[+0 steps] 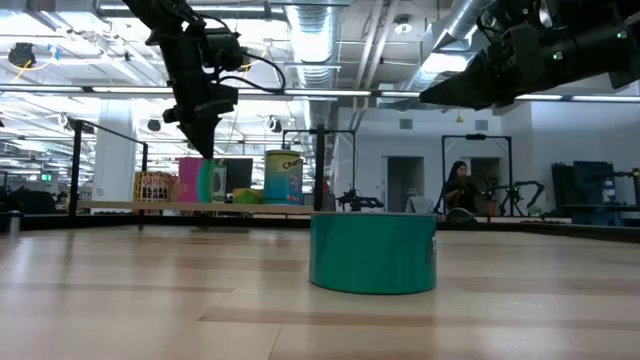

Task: Pick and place cans onto a shelf
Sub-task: Put the canned green on the shelf, then put the canned tuna on the shelf

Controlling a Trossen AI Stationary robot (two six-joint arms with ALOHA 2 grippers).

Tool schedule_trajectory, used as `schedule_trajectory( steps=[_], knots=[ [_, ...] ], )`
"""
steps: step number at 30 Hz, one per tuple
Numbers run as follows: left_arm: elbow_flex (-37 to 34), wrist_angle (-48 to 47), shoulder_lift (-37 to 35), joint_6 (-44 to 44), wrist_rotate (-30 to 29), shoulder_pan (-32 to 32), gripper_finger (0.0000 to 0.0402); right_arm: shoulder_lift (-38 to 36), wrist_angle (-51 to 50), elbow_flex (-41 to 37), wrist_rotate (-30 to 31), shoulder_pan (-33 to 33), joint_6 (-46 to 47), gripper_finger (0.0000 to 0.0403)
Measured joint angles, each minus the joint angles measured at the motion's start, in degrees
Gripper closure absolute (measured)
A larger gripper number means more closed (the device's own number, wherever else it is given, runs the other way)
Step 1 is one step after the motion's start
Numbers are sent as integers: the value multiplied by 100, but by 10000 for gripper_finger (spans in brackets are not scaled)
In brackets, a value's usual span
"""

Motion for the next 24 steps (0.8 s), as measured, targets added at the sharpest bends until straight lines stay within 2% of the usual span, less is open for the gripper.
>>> schedule_trajectory(
  steps=[12, 17, 21, 24],
  knots=[
    [0, 194, -19, 223, -106, -10, 342, -1, -1, 0, 0, 0, 0, 387],
    [0, 228, -264, 451, -76, -107, 342, 0, 0, 0, 0, 0, 0, 387],
    [0, 200, -685, 694, -38, -422, 343, 0, -2, 0, 0, 0, 0, 387],
    [1, 279, -1046, 693, 203, -932, 351, 0, -5, 0, 0, 0, 0, 386]
  ],
)
